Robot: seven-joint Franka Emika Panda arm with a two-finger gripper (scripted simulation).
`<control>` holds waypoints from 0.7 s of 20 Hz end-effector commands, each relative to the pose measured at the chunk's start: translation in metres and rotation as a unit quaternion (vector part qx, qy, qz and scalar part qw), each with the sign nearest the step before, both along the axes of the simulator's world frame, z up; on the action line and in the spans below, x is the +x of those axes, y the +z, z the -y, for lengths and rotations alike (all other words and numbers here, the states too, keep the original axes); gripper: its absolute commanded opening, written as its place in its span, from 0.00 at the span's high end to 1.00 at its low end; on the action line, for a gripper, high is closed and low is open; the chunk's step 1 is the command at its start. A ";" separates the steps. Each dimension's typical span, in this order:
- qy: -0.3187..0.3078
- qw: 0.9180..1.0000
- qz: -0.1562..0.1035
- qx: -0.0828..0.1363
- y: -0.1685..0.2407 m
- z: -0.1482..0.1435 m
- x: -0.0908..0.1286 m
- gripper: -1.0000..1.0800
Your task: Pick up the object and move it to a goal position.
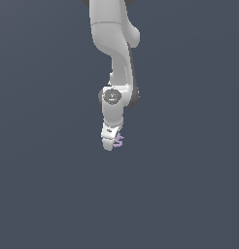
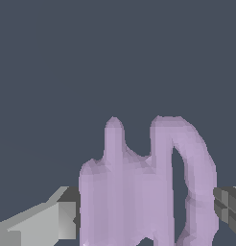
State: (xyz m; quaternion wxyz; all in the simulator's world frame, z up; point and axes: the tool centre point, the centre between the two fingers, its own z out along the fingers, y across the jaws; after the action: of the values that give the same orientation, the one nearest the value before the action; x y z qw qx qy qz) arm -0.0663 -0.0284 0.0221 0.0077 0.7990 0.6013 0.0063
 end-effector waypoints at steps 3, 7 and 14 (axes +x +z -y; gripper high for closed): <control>0.000 1.000 0.000 0.000 0.000 0.000 0.000 1.00; 0.000 1.000 0.000 0.000 0.004 -0.003 0.000 1.00; 0.000 1.000 -0.001 0.000 0.030 -0.020 -0.002 1.00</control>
State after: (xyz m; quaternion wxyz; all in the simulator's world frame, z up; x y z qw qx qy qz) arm -0.0681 -0.0137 0.0448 0.0070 0.7992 0.6010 0.0053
